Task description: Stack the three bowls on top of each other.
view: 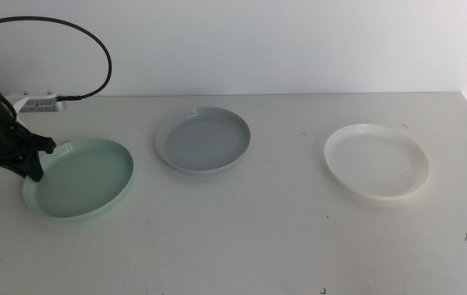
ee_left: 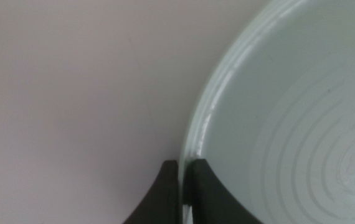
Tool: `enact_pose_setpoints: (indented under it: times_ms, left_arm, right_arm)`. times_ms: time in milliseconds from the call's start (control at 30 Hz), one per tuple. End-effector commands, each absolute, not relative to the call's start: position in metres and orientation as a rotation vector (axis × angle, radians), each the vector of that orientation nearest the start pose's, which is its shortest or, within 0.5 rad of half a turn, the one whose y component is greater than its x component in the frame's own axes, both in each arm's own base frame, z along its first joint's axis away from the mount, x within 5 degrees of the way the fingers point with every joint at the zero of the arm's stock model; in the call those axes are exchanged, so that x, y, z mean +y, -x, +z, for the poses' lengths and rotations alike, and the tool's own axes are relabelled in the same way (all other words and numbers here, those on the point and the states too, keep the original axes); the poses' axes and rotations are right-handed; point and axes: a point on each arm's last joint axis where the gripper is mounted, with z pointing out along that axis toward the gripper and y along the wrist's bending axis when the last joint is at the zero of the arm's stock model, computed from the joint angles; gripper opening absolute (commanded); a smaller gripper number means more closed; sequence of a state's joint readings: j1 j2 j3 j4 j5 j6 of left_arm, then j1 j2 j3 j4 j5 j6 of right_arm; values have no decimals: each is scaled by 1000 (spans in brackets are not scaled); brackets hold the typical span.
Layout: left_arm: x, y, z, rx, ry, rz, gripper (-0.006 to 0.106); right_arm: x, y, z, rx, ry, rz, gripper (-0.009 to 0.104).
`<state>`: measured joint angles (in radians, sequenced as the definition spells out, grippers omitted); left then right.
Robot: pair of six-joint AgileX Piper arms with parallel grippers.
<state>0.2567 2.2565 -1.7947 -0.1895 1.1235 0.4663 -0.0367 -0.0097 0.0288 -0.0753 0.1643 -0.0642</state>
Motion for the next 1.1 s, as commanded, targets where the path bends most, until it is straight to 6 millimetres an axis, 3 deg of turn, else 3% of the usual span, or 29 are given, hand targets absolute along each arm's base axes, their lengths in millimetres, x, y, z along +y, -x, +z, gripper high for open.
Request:
enact_pose_setpoints:
  times_ms: [0, 167, 333, 467, 733, 900, 1067]
  left_arm:
    - [100, -445, 194, 2922, -210, -179, 0]
    - [98, -440, 208, 2930, -217, -189, 0]
    - [93, -430, 236, 2896, -175, -215, 0]
    - [84, -406, 250, 2877, -122, -262, 0]
    - [61, -350, 253, 2824, -14, -374, 0]
    - [33, -333, 255, 2810, -39, -417, 0]
    - [-10, -334, 256, 2829, -77, -464, 0]
  right_arm:
    - [-3, -54, 200, 1556, 87, -164, 52]
    - [-3, -54, 200, 1556, 87, -164, 52]
    - [-3, -54, 200, 1556, 87, -164, 52]
    - [-3, -54, 200, 1556, 87, -164, 52]
    - [-3, -54, 200, 1556, 87, -164, 52]
    - [-3, -54, 200, 1556, 87, -164, 52]
    - [-3, -54, 200, 1556, 87, -164, 52]
